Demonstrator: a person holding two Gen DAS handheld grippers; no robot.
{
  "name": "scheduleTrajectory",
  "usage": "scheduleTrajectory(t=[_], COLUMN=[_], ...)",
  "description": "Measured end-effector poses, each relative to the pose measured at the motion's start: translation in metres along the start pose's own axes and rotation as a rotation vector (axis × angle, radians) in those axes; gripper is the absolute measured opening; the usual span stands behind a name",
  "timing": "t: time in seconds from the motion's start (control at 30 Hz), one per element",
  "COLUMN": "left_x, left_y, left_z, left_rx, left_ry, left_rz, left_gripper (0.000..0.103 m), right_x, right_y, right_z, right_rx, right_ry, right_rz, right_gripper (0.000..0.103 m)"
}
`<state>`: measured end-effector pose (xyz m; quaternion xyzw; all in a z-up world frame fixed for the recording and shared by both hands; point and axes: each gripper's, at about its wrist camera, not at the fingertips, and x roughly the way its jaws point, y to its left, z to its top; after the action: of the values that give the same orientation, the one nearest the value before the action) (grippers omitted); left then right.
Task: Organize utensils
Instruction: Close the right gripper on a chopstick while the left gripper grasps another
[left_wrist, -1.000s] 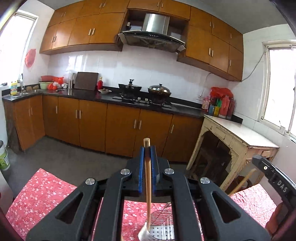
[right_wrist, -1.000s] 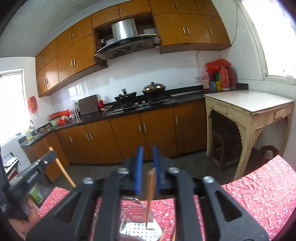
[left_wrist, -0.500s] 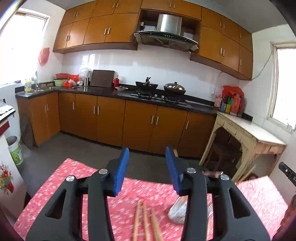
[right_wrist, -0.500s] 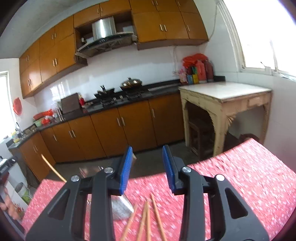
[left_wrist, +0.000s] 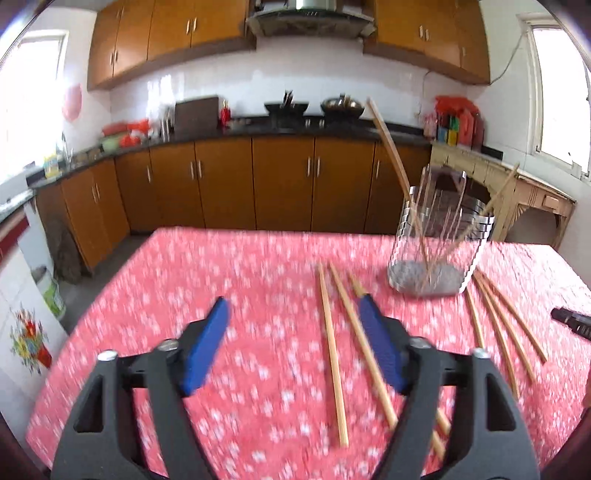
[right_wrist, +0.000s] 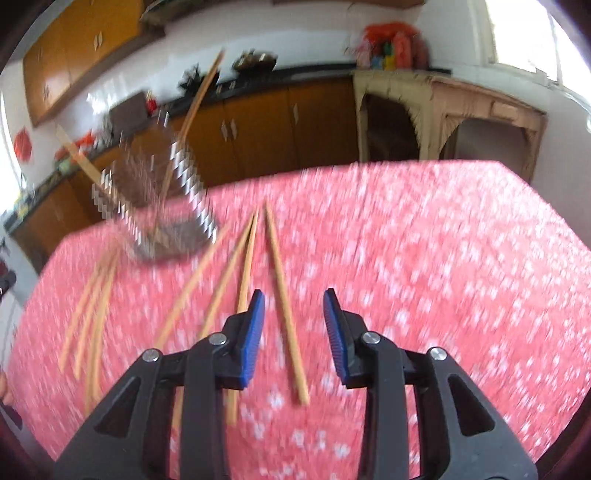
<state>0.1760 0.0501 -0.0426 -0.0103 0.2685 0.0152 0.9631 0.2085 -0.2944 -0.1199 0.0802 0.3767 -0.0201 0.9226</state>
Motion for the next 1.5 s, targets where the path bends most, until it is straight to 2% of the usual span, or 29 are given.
scheduleTrajectory(t=[0.2, 0.27, 0.3, 0.4, 0.5, 0.6, 0.8, 0.97, 1.2, 1.5], left_x=[0.002, 0.002, 0.004, 0.008, 0.016, 0.025, 0.044, 0.058, 0.089, 0.093], left_y=[-0.002, -0.002, -0.002, -0.003, -0.008, -0.013, -0.022, -0.026, 0.000, 0.013], left_z=[-0.023, -0.029, -0.032, -0.044, -0.054, -0.060, -0.067, -0.066, -0.047, -0.042], left_rx=[0.010, 0.005, 0.004, 0.014, 0.038, 0.051, 0.042, 0.071, 0.043, 0.000], left_ry=[0.068, 0.087, 0.100, 0.145, 0.194, 0.241, 0.342, 0.355, 0.347, 0.336], left_rz=[-0.026, -0.043, -0.049, -0.064, -0.073, -0.078, -0.088, -0.039, 0.011, -0.030], left_gripper=[0.083, 0.083, 0.083, 0.081, 0.071, 0.061, 0.040, 0.008, 0.008, 0.008], right_x=[0.021, 0.022, 0.023, 0.026, 0.030, 0.035, 0.039, 0.047, 0.053, 0.055], right_y=[0.007, 0.006, 0.005, -0.004, -0.022, -0.037, -0.037, -0.041, -0.058, -0.061], right_z=[-0.027, -0.032, -0.032, -0.024, -0.015, -0.009, -0.005, 0.002, 0.012, 0.011], right_rx=[-0.029, -0.036, -0.039, 0.015, 0.093, 0.169, 0.165, 0.174, 0.190, 0.179], right_ry=[0.092, 0.087, 0.087, 0.096, 0.091, 0.095, 0.093, 0.092, 0.079, 0.060], right_rz=[-0.025, -0.052, -0.067, -0.068, -0.133, -0.134, -0.139, -0.145, -0.183, -0.198], right_gripper=[0.028, 0.021, 0.011, 0.008, 0.007, 0.007, 0.008, 0.008, 0.008, 0.008])
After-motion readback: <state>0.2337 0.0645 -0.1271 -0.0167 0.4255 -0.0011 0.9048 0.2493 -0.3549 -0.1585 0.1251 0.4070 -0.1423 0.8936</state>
